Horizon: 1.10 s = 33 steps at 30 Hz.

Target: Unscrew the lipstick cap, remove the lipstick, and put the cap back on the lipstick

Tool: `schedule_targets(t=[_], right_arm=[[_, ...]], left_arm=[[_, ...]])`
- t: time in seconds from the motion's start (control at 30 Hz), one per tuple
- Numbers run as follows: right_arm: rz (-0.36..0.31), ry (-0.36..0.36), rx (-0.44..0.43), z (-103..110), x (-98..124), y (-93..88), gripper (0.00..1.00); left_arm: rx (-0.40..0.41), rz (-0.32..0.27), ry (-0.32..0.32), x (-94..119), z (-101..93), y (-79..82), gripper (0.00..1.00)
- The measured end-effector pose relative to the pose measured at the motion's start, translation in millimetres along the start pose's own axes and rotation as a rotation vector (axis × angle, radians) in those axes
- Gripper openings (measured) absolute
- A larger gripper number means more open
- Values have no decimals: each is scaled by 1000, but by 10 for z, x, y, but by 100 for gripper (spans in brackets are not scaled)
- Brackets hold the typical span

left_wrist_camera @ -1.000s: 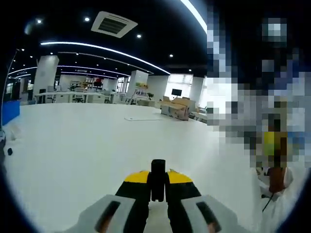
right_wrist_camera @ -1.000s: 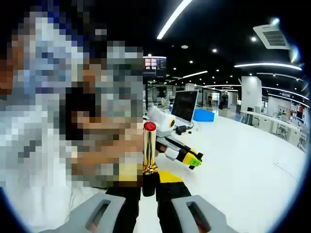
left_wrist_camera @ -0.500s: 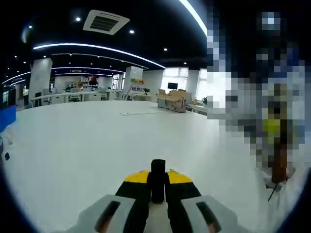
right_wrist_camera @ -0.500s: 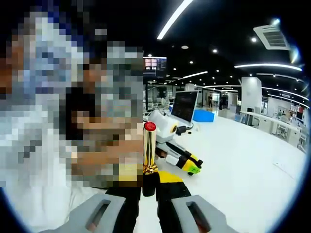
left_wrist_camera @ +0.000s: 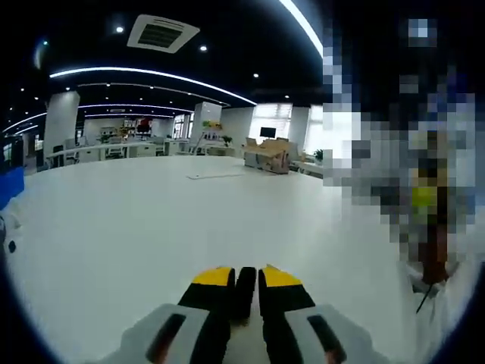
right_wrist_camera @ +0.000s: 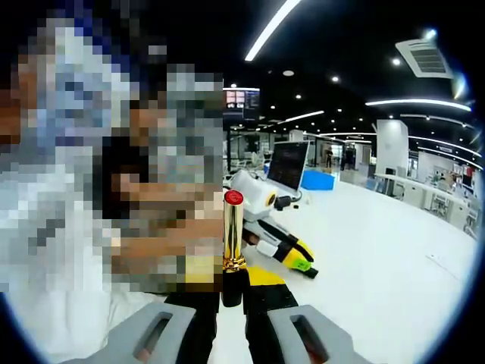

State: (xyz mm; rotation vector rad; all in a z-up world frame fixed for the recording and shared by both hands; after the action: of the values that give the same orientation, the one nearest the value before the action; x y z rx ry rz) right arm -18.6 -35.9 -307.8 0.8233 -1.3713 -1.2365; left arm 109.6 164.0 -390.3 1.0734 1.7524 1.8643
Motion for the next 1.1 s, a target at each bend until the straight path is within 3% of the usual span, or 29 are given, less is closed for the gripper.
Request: schedule_targets(t=[0.3,0.47,0.57,0.8,1.1], right_arm=[[4,4,-1,-10,-10,-5,11],[1,3,-6,-20,1,-3,11],[2,0,-6,-26,4,-5,11],[4,0,-13,-19,15,-8,11],[-1,-11,-13,-28,58,2,11]], left_arm=[[9,-2,0,24,-3,16,15],[18,-42,-3,84,-15,116,17],[36,-94,-34,169,-82,242,20],[18,-114,-124,292,-303,434,31],[-12,-191,-222,496,-584,681,39]])
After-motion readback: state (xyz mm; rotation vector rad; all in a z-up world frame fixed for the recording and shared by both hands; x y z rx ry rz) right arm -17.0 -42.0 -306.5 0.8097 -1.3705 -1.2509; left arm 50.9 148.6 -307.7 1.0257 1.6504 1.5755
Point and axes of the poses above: the point that each gripper's makers call its tool centre point, and the gripper's own axes: x roughly backward along the fingers, z roughly to its left, y roughly out of its top, the point moved 8 cm from there along x, roughly backward along the fingers, and after that the axes turned 5 degrees about -x, right-handed, at the moved point
